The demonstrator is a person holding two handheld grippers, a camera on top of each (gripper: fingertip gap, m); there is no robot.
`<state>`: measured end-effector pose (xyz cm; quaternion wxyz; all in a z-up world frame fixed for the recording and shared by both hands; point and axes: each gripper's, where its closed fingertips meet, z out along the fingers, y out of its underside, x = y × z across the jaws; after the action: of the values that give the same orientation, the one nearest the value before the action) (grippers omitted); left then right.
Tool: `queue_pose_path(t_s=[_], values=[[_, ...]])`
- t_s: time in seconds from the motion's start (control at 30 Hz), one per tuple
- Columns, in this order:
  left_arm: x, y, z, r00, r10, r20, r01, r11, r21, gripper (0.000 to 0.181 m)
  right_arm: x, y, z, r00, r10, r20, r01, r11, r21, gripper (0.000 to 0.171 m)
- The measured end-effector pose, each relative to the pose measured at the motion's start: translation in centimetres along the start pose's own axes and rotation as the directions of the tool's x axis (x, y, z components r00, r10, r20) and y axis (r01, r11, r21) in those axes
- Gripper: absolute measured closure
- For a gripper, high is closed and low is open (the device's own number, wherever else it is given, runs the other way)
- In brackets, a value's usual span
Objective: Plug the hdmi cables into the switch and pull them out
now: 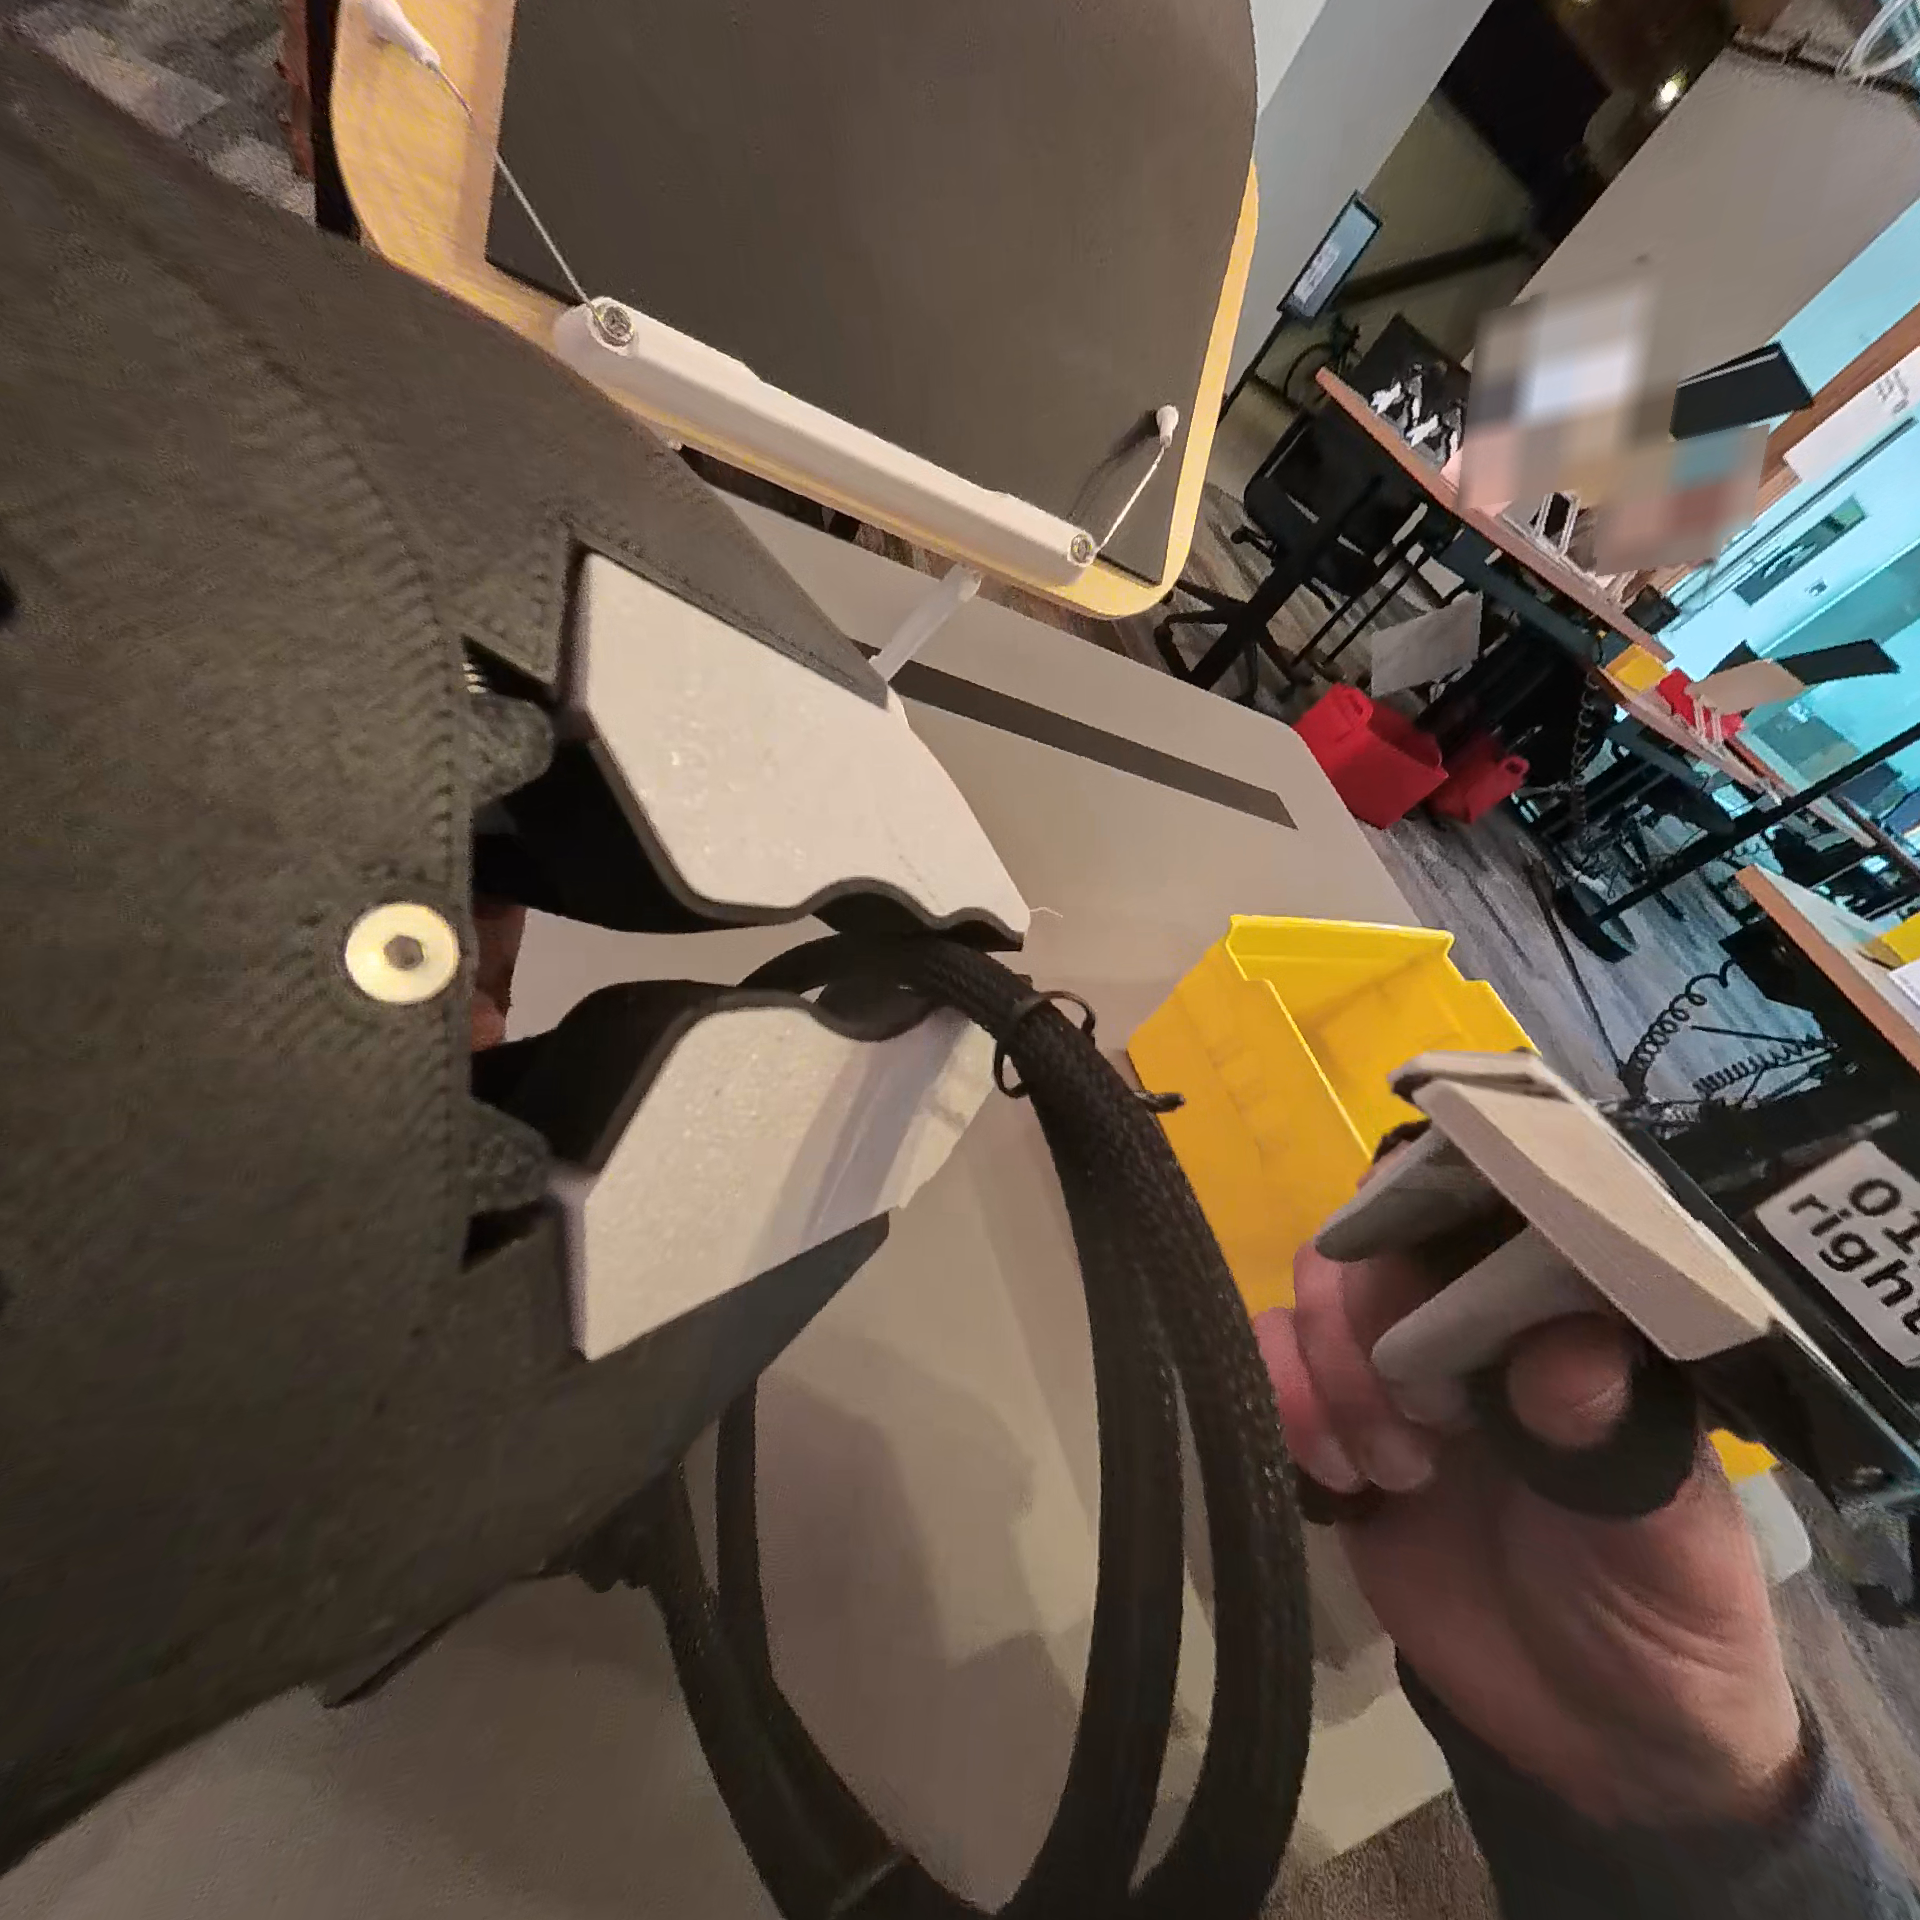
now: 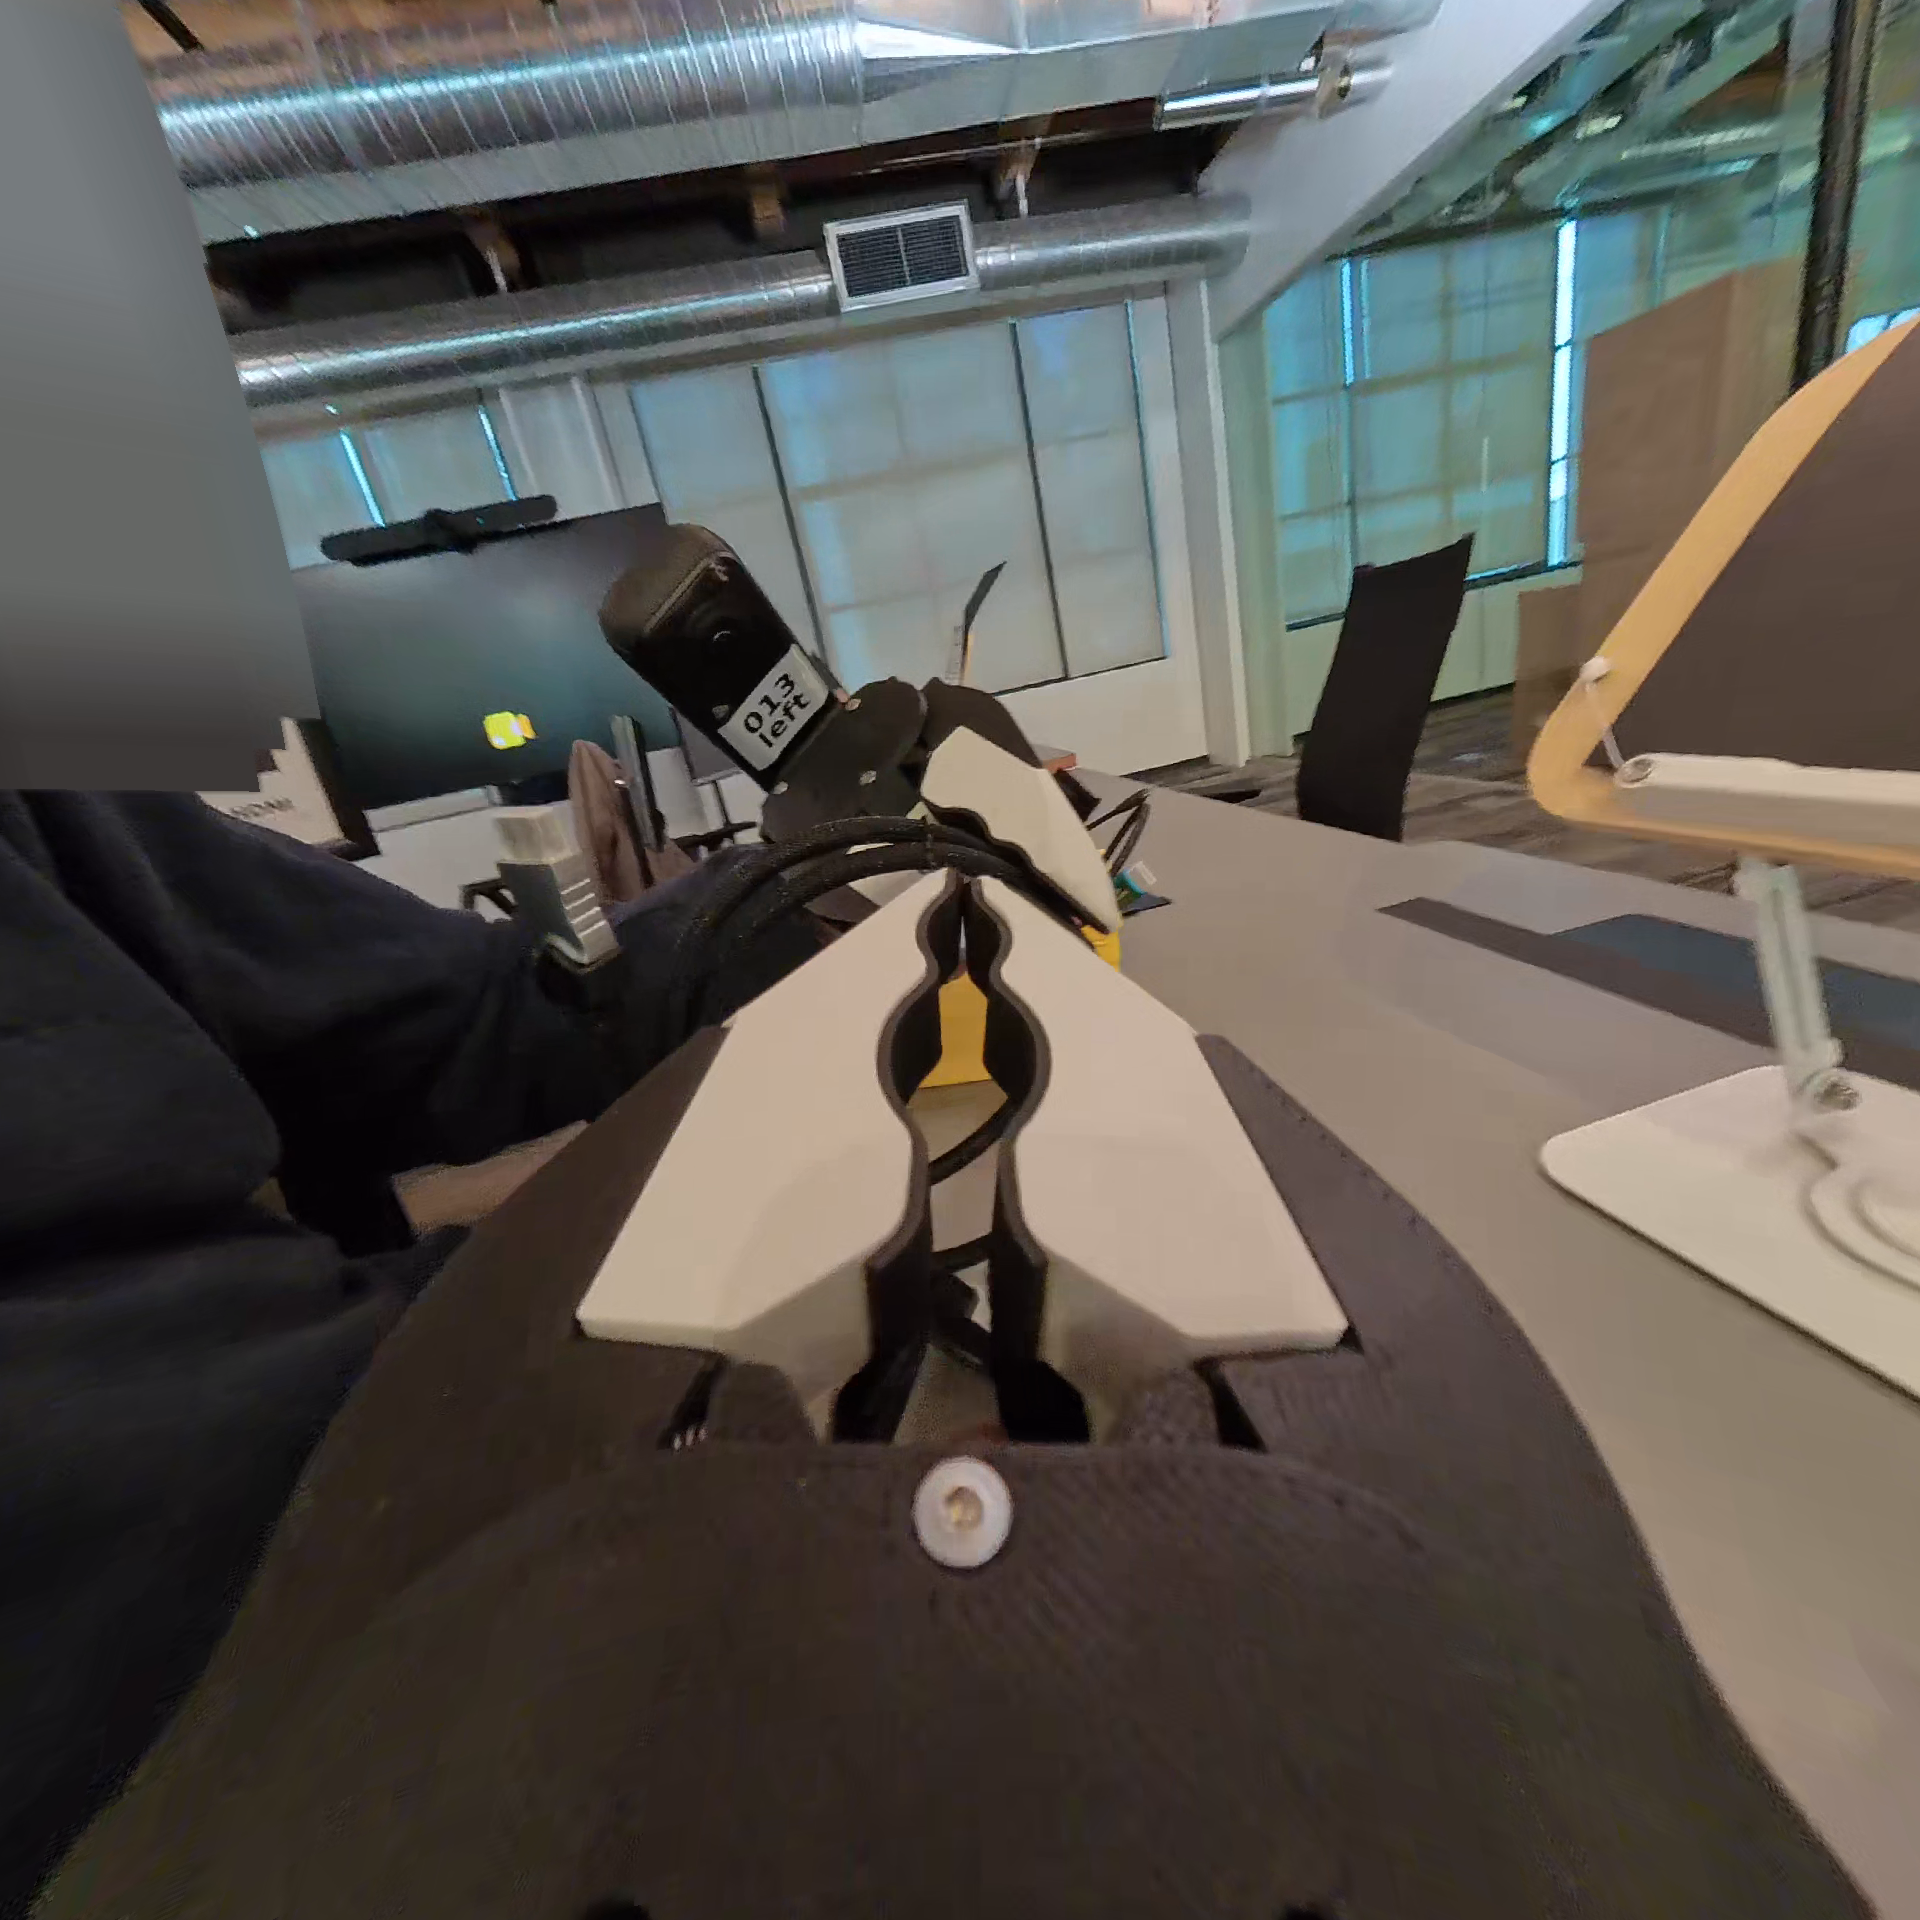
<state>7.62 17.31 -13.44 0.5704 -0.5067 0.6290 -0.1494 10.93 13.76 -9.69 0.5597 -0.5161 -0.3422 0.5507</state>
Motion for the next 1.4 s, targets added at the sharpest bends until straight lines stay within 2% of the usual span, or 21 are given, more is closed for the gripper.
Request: queue_pose_path(t_s=[0.07, 0.1, 0.23, 0.4, 0.5, 0.53, 0.57, 0.6, 0.73, 0.83, 0.9, 1.17, 1.2, 1.23, 1.27, 1.33, 1.4], values=[[0.0, -0.1, -0.2, 1.0, 0.0, 0.016, 0.0, 1.0, 0.005, 0.178, 0.1, 0.2, -0.1, 0.994, -0.102, -0.035, 0.101, 0.994, -0.031, 0.158], [-0.1, -0.1, -0.3, 1.0, 0.002, 0.027, -0.002, 1.0, 0.003, 0.178, -0.2, 0.4, -0.2, 0.981, -0.19, -0.047, 0.188, 0.981, -0.057, 0.171], [-0.3, -0.2, -0.7, 0.998, 0.021, 0.06, -0.021, 1.0, 0.0, 0.178, -0.8, 0.7, -0.2, 0.88, -0.463, -0.104, 0.437, 0.877, -0.199, 0.171], [0.0, -0.8, -0.9, 0.994, 0.069, 0.081, -0.069, 0.998, -0.002, 0.178, -1.5, -0.2, -0.1, 0.794, -0.593, -0.132, 0.558, 0.798, -0.228, 0.171], [0.1, -1.0, -1.0, 0.991, 0.09, 0.098, -0.09, 0.996, -0.001, 0.178, -1.8, 0.1, 0.3, 0.776, -0.62, -0.118, 0.584, 0.776, -0.238, 0.171], [0.1, -1.1, -1.1, 0.99, 0.095, 0.103, -0.096, 0.995, 0.0, 0.178, -1.9, 0.1, 0.4, 0.787, -0.606, -0.118, 0.573, 0.788, -0.226, 0.171], [0.1, -1.1, -1.1, 0.989, 0.105, 0.109, -0.105, 0.994, -0.003, 0.178, -1.9, 0.1, 0.5, 0.802, -0.584, -0.124, 0.552, 0.805, -0.216, 0.149], [0.0, -1.2, -1.2, 0.986, 0.118, 0.117, -0.118, 0.993, -0.01, 0.178, -1.8, 0.2, 0.5, 0.812, -0.569, -0.13, 0.538, 0.816, -0.211, 0.142], [0.1, -1.4, -1.3, 0.979, 0.152, 0.134, -0.151, 0.988, -0.021, 0.178, -1.7, 0.9, 0.6, 0.82, -0.558, -0.129, 0.524, 0.822, -0.223, 0.128], [0.4, -1.4, -1.3, 0.978, 0.155, 0.136, -0.154, 0.988, -0.019, 0.178, -2.0, 1.4, 0.7, 0.828, -0.551, -0.107, 0.518, 0.823, -0.233, 0.134], [0.3, -1.4, -1.3, 0.977, 0.156, 0.144, -0.155, 0.988, -0.019, 0.178, -2.6, 2.0, 0.7, 0.845, -0.531, -0.061, 0.505, 0.83, -0.239, 0.171], [0.4, -1.8, -1.5, 0.97, 0.174, 0.167, -0.174, 0.985, -0.015, 0.178, -2.6, 1.8, 0.5, 0.836, -0.542, -0.088, 0.516, 0.83, -0.21, 0.171], [0.4, -1.9, -1.5, 0.969, 0.178, 0.171, -0.179, 0.984, -0.01, 0.178, -2.5, 1.8, 0.6, 0.847, -0.524, -0.09, 0.498, 0.841, -0.212, 0.162], [0.4, -2.0, -1.6, 0.966, 0.185, 0.178, -0.187, 0.982, -0.007, 0.178, -2.5, 1.9, 0.6, 0.87, -0.486, -0.089, 0.461, 0.863, -0.207, 0.148], [0.4, -2.1, -1.7, 0.962, 0.198, 0.19, -0.2, 0.98, -0.004, 0.178, -2.4, 2.0, 0.7, 0.905, -0.418, -0.082, 0.396, 0.896, -0.201, 0.144], [0.3, -2.4, -1.8, 0.942, 0.251, 0.223, -0.253, 0.967, -0.021, 0.178, -1.6, 2.6, 0.6, 0.979, -0.187, -0.085, 0.167, 0.965, -0.201, 0.144], [0.2, -2.7, -1.9, 0.902, 0.346, 0.258, -0.339, 0.938, -0.073, 0.178, -2.2, 2.7, 0.6, 0.992, 0.128, 0.009, -0.125, 0.981, -0.146, 0.145]])
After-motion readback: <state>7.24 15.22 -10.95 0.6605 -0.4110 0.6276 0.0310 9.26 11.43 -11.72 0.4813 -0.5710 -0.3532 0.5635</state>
